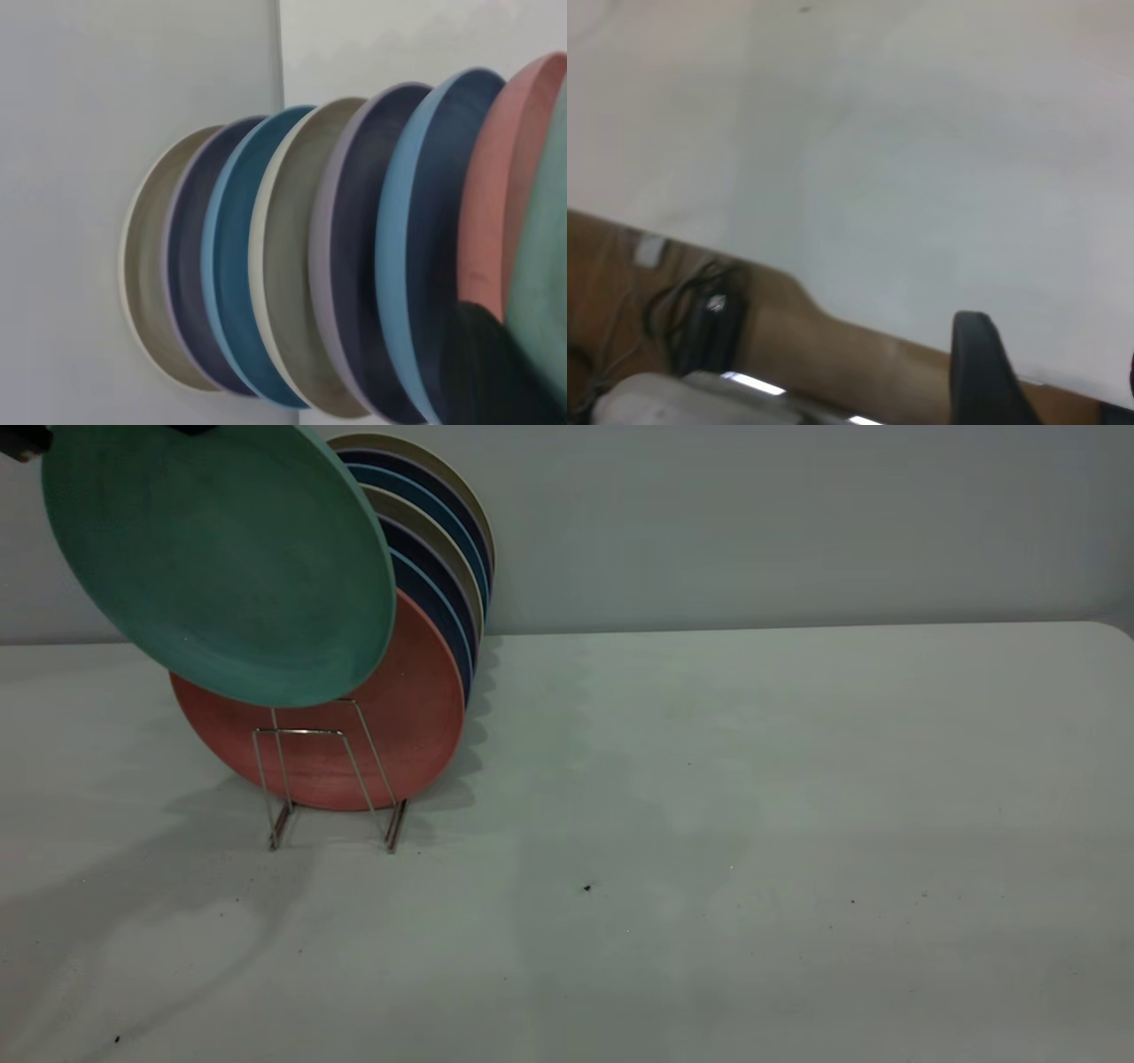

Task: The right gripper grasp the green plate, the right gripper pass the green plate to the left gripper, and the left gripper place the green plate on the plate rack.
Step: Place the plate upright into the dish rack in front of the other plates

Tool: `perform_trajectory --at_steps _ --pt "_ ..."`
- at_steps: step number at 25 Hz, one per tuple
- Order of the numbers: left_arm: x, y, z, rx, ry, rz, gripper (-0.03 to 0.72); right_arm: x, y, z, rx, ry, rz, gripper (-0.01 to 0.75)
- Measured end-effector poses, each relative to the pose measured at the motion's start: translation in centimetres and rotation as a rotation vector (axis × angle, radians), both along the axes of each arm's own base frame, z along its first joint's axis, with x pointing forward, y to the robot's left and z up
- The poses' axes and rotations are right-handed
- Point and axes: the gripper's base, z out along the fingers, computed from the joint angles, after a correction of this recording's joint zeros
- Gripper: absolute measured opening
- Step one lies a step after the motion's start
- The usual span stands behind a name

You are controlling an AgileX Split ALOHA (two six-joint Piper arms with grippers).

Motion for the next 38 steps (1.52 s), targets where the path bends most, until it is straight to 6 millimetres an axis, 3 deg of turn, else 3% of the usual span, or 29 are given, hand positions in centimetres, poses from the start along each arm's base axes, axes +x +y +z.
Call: perform_trajectory --at_steps 4,11,23,26,34,38 --pt "0.4 0.0 -0.9 0.000 0.021 0.002 0.068 -1.1 -0.2 -0.1 -0.054 -0.049 -0.022 0.417" --pt "0.9 0.0 -2.1 0.001 0.045 0.010 0.068 -1.0 -0.2 -1.9 -0.043 0.002 -0.025 0.417" --pt "1.3 0.0 -3.4 -0.004 0.080 0.011 0.086 -0.6 -0.4 -1.6 -0.046 -0.046 -0.046 0.417" --pt "1.3 -0.1 -3.5 -0.017 0.100 0.020 0.130 -0.4 -0.4 -2.0 -0.045 -0.048 -0.054 0.417" --pt "1.1 -0.2 -3.7 -0.044 0.144 0.034 0.364 -0.4 -0.5 -2.2 -0.046 -0.047 -0.060 0.417" --pt "1.0 -0.2 -3.7 -0.067 0.172 0.055 0.398 -0.4 -0.5 -2.2 -0.046 -0.047 -0.060 0.417"
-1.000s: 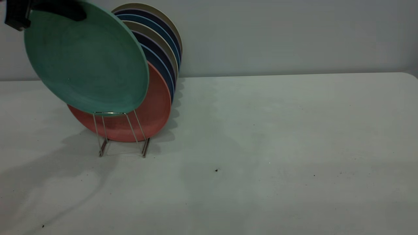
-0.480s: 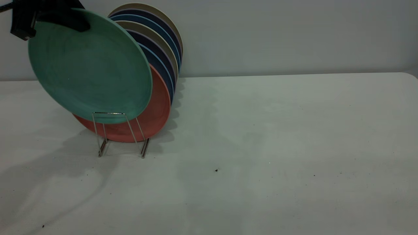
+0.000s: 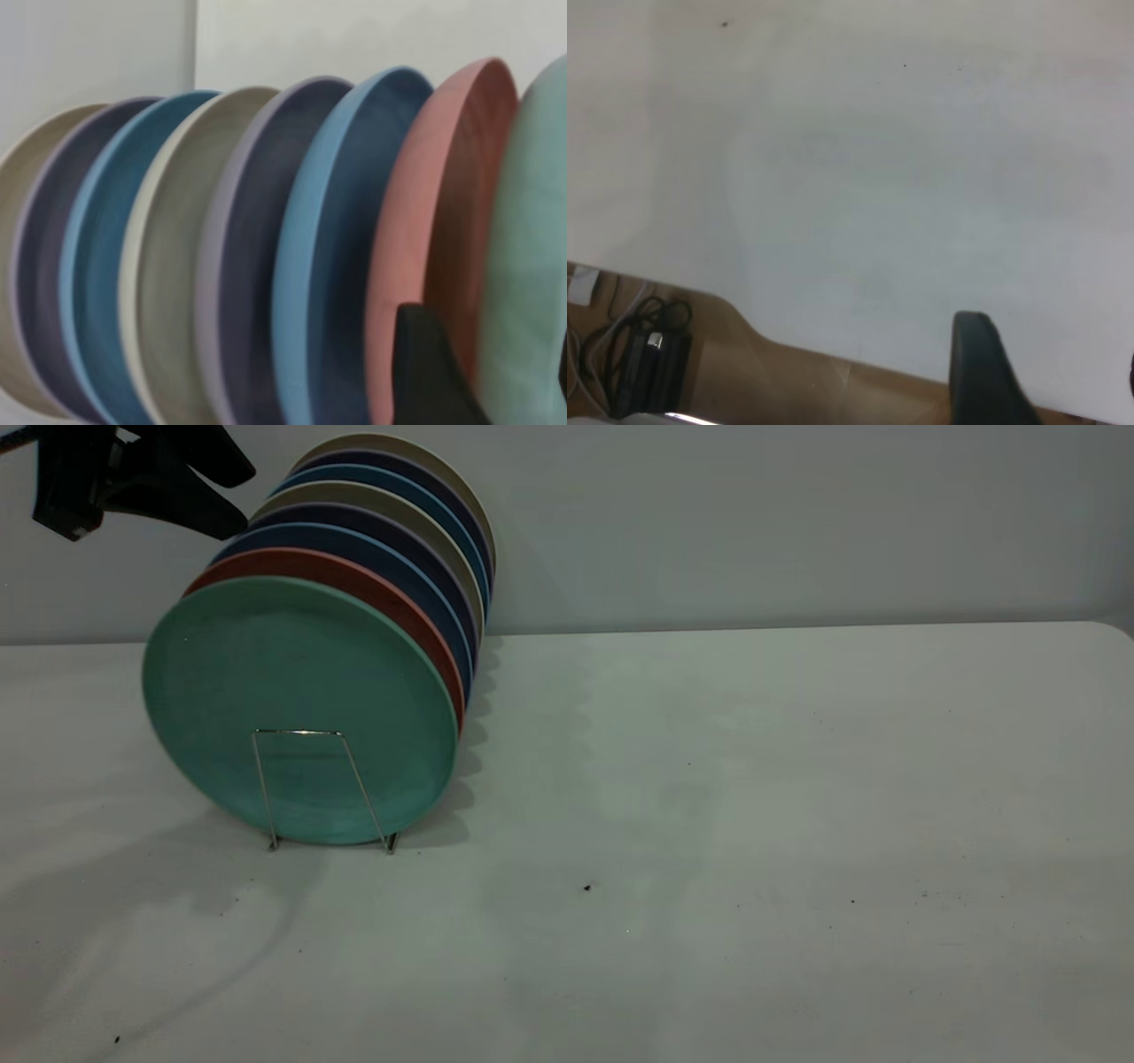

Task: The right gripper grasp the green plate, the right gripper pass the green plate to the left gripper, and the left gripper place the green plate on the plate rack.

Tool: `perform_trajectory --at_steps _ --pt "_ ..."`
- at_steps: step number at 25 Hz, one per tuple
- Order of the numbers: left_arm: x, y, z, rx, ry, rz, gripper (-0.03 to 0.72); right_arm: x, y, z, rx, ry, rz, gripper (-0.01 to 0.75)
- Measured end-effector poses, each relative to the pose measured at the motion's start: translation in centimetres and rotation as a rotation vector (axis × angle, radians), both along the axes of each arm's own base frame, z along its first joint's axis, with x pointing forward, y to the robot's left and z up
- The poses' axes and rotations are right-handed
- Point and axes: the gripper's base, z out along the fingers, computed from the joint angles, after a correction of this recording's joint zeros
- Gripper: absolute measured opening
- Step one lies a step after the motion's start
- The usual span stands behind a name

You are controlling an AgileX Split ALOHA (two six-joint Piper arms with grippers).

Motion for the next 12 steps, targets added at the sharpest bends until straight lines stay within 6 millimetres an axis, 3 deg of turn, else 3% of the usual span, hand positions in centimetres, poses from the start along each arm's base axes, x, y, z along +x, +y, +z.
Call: perform_trajectory --at_steps 4,7,12 --pt "-0.3 -0.1 0.0 -0.049 0.066 0.057 0.403 0.0 0.0 0.0 0.000 0.000 0.001 0.417" --pt "-0.7 -0.1 1.1 -0.103 0.094 0.150 0.403 -0.1 0.1 0.0 0.001 0.000 0.023 0.417" --pt "-2.8 -0.2 5.8 -0.262 0.126 0.357 0.403 -0.2 -0.4 -0.2 -0.027 0.022 -0.005 0.417"
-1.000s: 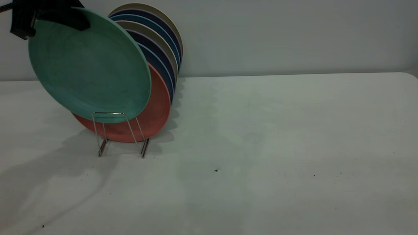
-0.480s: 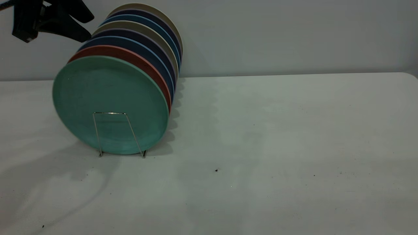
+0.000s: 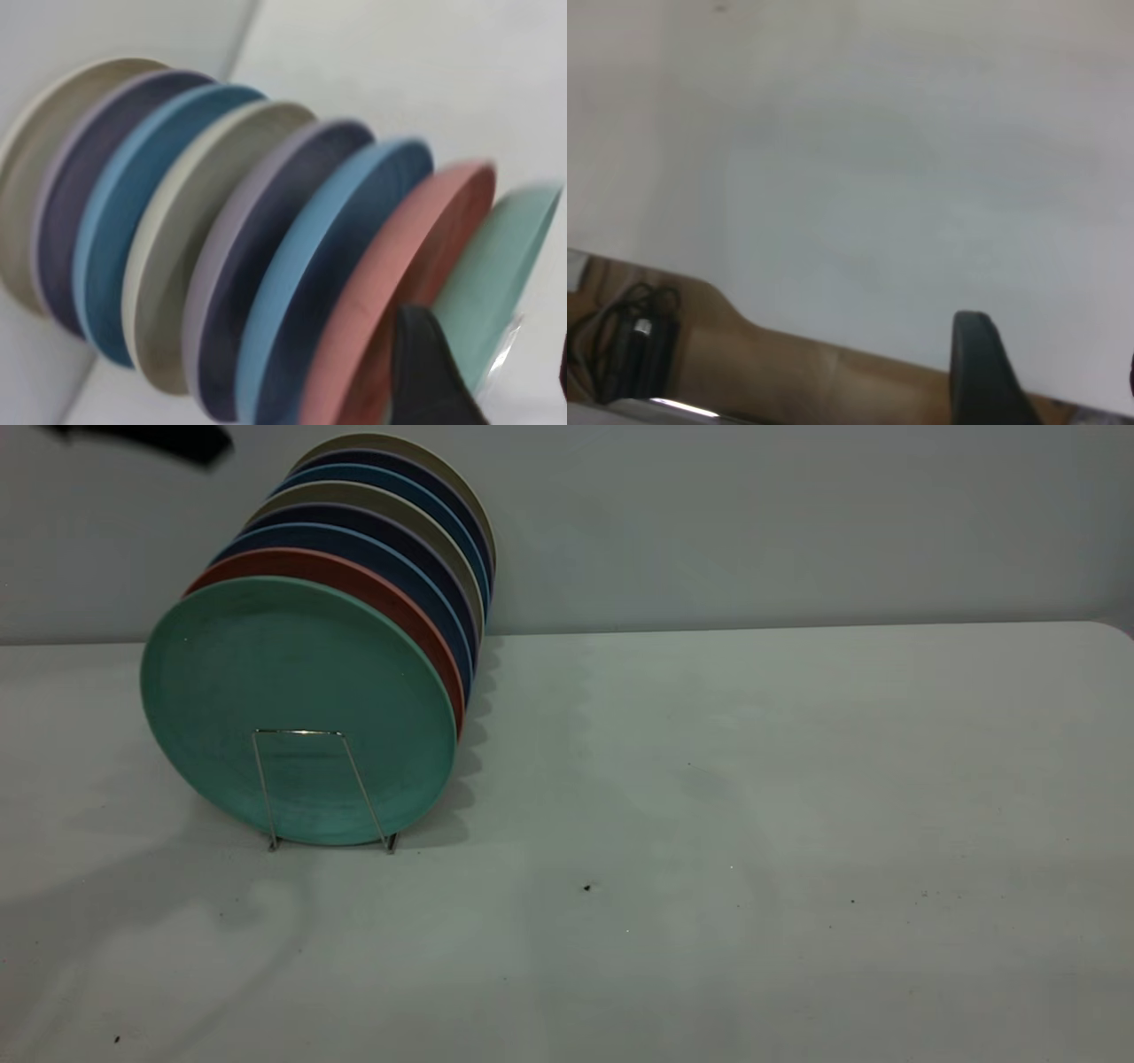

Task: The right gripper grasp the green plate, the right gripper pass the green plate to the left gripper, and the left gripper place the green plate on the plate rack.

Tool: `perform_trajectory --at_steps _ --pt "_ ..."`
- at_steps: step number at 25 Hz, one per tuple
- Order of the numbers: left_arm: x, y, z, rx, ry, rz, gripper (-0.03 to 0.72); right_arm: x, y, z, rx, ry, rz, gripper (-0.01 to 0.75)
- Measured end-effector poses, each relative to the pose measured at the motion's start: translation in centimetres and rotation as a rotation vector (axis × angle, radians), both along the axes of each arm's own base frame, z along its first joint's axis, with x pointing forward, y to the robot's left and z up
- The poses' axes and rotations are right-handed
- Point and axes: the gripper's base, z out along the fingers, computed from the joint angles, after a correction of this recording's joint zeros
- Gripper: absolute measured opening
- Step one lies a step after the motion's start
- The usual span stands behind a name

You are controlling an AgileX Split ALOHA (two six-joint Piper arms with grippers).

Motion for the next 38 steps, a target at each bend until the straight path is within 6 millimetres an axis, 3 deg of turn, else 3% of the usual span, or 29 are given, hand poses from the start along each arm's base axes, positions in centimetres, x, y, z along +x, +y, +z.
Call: perform_trajectory --at_steps 5,9,14,23,26,29,38 --pt "-4.8 0.2 5.6 -0.134 0.087 0.205 0.403 -0.1 -0.5 -0.1 -0.024 0.015 -0.027 0.417" --pt "-9.4 1.0 8.4 -0.129 0.184 0.355 0.403 -0.2 -0.4 -0.2 -0.037 0.015 0.025 0.417" --pt "-14.7 2.1 10.4 -0.081 0.294 0.530 0.403 -0.3 -0.2 -0.2 -0.040 0.015 0.112 0.417" --pt "-21.2 2.5 13.8 -0.236 0.182 0.691 0.403 -2.1 -0.8 0.1 -0.046 -0.106 0.119 0.417" --pt "-24.1 2.5 13.2 -0.270 0.158 0.709 0.403 -3.1 -1.1 0.2 -0.032 -0.176 0.099 0.417" --pt "-26.9 2.6 11.0 -0.265 0.159 0.717 0.403 -3.9 -1.3 0.2 -0.022 -0.236 0.090 0.417" --pt "-33.1 3.4 0.5 -0.202 0.205 0.792 0.403 -4.4 -1.4 0.2 -0.017 -0.263 0.087 0.417"
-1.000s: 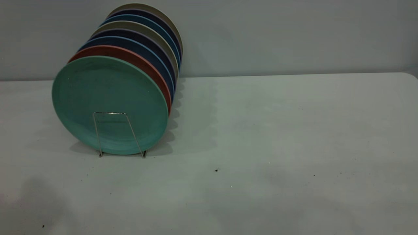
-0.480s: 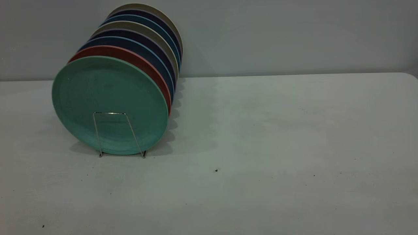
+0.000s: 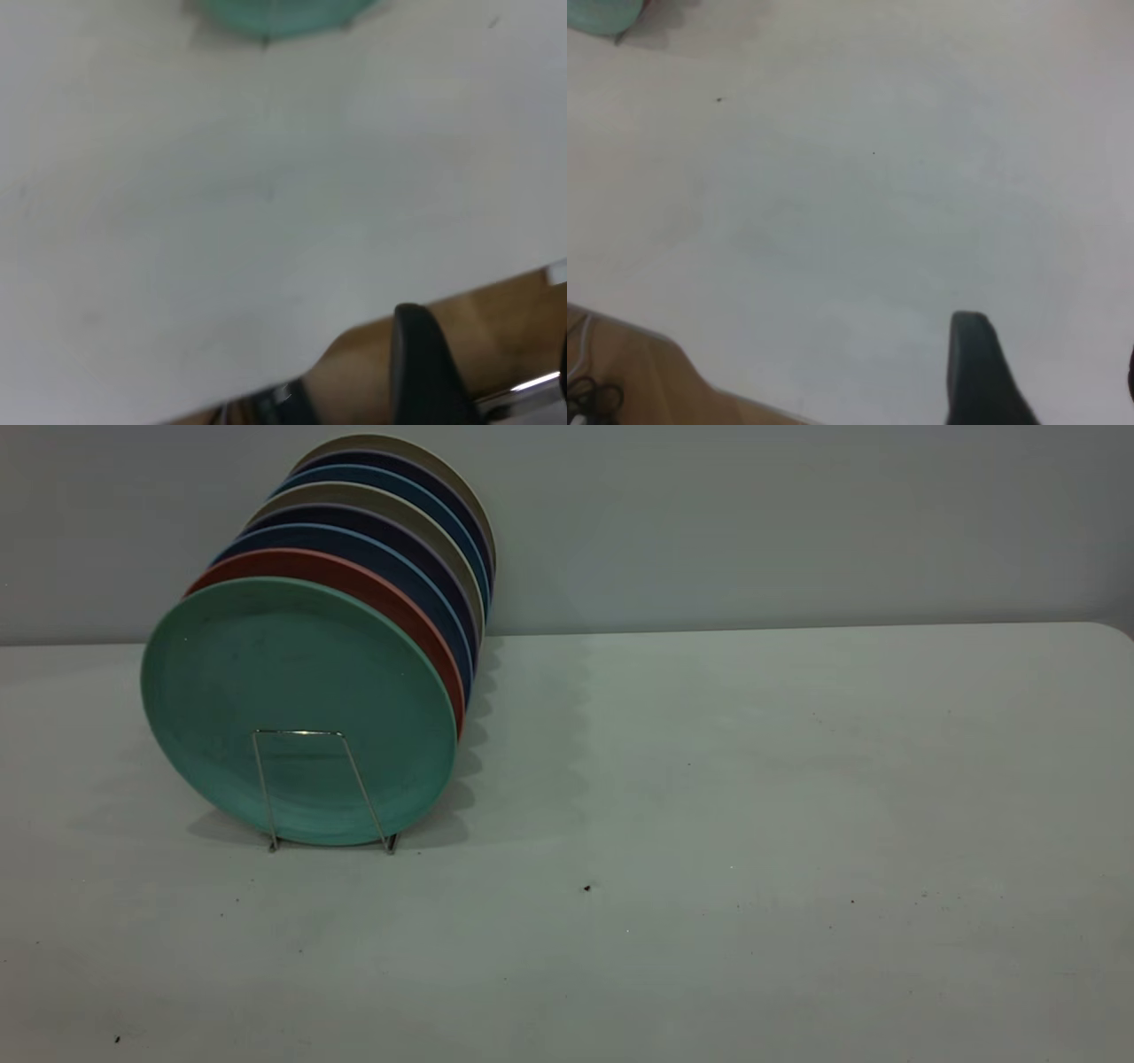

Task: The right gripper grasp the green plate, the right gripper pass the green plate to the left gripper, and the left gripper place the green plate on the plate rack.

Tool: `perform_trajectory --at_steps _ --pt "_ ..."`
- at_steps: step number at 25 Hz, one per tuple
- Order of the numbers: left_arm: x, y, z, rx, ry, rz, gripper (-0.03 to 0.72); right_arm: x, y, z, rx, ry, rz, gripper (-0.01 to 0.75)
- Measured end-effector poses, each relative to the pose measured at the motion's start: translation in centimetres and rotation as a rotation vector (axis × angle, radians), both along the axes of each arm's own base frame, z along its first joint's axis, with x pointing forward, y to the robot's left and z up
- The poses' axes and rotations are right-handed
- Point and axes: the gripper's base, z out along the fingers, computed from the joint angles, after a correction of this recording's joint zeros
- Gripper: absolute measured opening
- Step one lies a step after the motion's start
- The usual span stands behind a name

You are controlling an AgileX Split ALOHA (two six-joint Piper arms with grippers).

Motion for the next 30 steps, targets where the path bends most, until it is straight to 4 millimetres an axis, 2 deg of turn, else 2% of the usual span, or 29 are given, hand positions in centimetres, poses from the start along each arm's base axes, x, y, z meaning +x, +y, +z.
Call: perform_trajectory --at_steps 4,7,15,25,30 --pt "-1.4 1.0 -3.1 0.058 -0.009 0.097 0.403 0.0 0.0 0.0 0.000 0.001 0.000 0.417" --pt "-1.8 1.2 -4.2 0.038 -0.026 0.151 0.403 0.0 0.0 0.0 0.000 0.001 0.000 0.417" --pt "-2.2 1.2 -4.2 0.021 -0.061 0.174 0.403 0.0 0.0 0.0 0.001 -0.001 -0.007 0.417" --pt "-2.2 1.2 -4.2 0.019 -0.069 0.176 0.403 -0.2 0.1 0.0 0.006 -0.018 -0.182 0.417" --pt "-3.7 1.2 -4.2 0.008 -0.176 0.177 0.403 -0.2 0.1 0.0 0.006 -0.018 -0.185 0.417"
